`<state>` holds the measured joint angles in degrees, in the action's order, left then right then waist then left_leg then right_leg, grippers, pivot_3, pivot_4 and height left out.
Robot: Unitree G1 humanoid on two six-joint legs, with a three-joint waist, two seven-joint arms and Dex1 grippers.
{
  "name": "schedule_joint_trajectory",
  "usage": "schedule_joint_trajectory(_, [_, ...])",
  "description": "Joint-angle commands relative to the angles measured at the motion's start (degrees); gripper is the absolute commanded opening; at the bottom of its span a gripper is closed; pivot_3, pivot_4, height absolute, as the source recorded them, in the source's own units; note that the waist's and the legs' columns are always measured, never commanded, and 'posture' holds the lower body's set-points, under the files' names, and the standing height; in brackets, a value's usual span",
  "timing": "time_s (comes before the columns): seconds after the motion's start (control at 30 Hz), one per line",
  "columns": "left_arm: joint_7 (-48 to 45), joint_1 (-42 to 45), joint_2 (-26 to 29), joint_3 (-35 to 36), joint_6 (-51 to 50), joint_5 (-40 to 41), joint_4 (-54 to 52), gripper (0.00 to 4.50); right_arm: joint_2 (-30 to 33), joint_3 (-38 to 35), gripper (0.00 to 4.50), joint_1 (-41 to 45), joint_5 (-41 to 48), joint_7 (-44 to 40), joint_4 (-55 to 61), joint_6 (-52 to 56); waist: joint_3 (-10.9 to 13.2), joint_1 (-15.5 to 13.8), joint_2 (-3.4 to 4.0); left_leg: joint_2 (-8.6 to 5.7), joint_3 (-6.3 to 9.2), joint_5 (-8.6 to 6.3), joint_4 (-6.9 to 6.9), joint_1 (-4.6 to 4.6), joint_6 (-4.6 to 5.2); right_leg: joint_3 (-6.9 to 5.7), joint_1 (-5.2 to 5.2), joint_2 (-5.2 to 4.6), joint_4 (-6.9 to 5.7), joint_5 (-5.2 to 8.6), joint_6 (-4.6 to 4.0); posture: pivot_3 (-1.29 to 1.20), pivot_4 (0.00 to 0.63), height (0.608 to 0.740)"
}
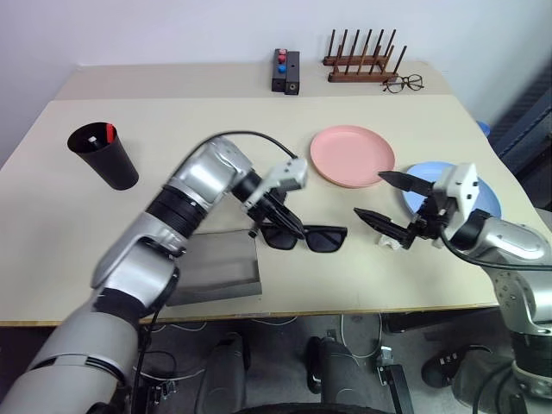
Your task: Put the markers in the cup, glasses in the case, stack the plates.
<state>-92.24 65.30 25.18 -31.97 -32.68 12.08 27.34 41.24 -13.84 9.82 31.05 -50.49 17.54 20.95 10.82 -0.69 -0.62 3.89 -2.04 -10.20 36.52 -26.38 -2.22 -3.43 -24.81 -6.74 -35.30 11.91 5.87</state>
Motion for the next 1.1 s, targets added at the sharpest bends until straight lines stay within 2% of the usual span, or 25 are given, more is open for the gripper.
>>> schedule_joint_trajectory(0.03, [-0.3,1.6,2.8,2.4,-4.8,7.0,-5.9,0.10,0.6,-2.1,4.40,0.2,2.1,-0.9,1.4,0.0,0.0,0.0,0.01,0.00,0.00,0.00,0.00,0.01,0.00,0.00,0.00,0.00,0.00,0.00,0.00,0.00,0.150,0.740])
schedule_joint_trajectory(0.17, [-0.3,2.8,5.9,3.8,-5.5,7.2,-7.4,0.10,1.1,-1.9,4.40,-0.9,3.0,-2.6,2.3,-0.3,0.0,-0.2,0.00,0.00,0.01,0.00,0.06,-0.04,0.00,-0.01,0.01,0.00,0.00,0.00,0.00,0.00,0.150,0.740])
schedule_joint_trajectory(0.3, [-0.3,3.9,11.6,3.9,-7.1,10.6,-9.5,0.10,1.7,-2.0,4.40,-3.2,3.3,-6.4,4.3,-2.8,0.0,0.0,0.01,0.00,0.01,0.00,0.01,-0.02,0.00,-0.01,0.00,0.00,-0.01,0.01,0.01,0.00,0.150,0.740])
schedule_joint_trajectory(0.5, [-0.3,3.5,26.0,-1.1,-8.8,21.3,-16.0,0.10,0.6,-3.2,4.40,-3.5,4.8,-8.0,5.4,-5.7,0.0,0.1,0.04,0.00,0.01,0.00,-0.05,0.02,-0.01,0.01,-0.03,0.00,-0.02,0.02,0.01,0.00,0.150,0.740])
schedule_joint_trajectory(0.73, [-0.3,1.9,37.1,-4.5,-9.7,29.5,-20.0,0.10,0.0,-3.1,4.40,-2.4,12.5,-9.6,8.4,-3.3,0.0,-0.1,0.03,-0.01,0.01,-0.01,0.02,-0.04,-0.02,0.01,0.00,0.00,0.03,0.04,0.03,0.00,0.150,0.740])
schedule_joint_trajectory(0.83, [-0.3,0.1,40.5,-5.1,-10.1,30.6,-22.2,0.10,0.6,-2.5,4.40,-2.4,15.8,-10.8,10.1,-1.5,0.0,-0.1,0.04,0.00,0.01,-0.01,-0.02,0.00,-0.02,0.01,0.00,0.00,0.03,0.03,0.02,0.00,0.150,0.740])
schedule_joint_trajectory(1.0, [-0.3,-4.2,44.3,-4.3,-11.3,32.7,-26.4,0.10,1.0,-0.9,4.40,-2.1,15.7,-11.7,10.8,-0.9,0.0,-0.1,0.02,0.00,0.01,-0.01,0.00,-0.02,-0.02,0.01,-0.01,0.00,0.02,0.03,0.01,0.00,0.150,0.740])
schedule_joint_trajectory(1.1, [-0.3,-8.3,46.0,-4.1,-9.8,30.3,-28.6,0.10,0.7,0.0,4.40,-1.6,14.6,-11.5,10.2,-1.2,0.0,-0.1,0.04,-0.01,0.00,-0.01,-0.01,-0.01,-0.02,0.02,0.00,0.00,0.03,0.04,0.02,0.00,0.150,0.740])
